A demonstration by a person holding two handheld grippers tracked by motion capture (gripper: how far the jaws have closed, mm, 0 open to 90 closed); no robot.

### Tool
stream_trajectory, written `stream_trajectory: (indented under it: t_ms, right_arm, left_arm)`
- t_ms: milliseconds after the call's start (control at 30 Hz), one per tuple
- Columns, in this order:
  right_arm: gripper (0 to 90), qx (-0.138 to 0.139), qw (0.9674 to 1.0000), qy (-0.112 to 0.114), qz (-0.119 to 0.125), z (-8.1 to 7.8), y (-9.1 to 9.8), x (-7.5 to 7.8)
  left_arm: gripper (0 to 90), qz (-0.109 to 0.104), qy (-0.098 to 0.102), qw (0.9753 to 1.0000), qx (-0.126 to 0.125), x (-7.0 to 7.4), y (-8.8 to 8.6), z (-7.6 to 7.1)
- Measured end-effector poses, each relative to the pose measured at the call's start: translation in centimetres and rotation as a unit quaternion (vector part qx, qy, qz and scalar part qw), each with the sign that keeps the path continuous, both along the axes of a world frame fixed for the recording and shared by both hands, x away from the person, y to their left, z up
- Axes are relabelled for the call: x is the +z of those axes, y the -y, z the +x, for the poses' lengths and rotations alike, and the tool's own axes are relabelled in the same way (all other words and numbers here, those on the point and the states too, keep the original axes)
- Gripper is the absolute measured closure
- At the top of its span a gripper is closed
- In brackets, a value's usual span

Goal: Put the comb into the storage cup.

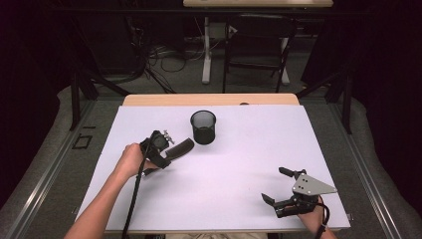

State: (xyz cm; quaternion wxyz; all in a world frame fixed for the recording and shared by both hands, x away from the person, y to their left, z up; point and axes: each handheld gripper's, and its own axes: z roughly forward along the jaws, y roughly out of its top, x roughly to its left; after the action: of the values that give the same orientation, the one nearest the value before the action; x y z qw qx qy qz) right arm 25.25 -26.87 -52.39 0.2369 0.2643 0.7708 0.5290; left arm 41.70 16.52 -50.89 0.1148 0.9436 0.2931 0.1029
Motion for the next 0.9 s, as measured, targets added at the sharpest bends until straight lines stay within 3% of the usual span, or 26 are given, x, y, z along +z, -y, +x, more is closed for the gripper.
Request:
stream_trajectory:
  t_ms: [333, 900]
  right_arm:
    - [0.0, 0.003, 1.0, 0.004, 0.003, 0.0, 0.0, 0.0]
    - [0.0, 0.003, 1.0, 0.002, -0.001, 0.0, 0.0, 0.0]
  left_arm:
    - [58.1, 0.023, -0.037, 0.999, -0.003, -0.7, 0.3, 0.9]
    - [68.1, 0.03, -0.062, 0.9976, -0.009, -1.5, 0.4, 1.9]
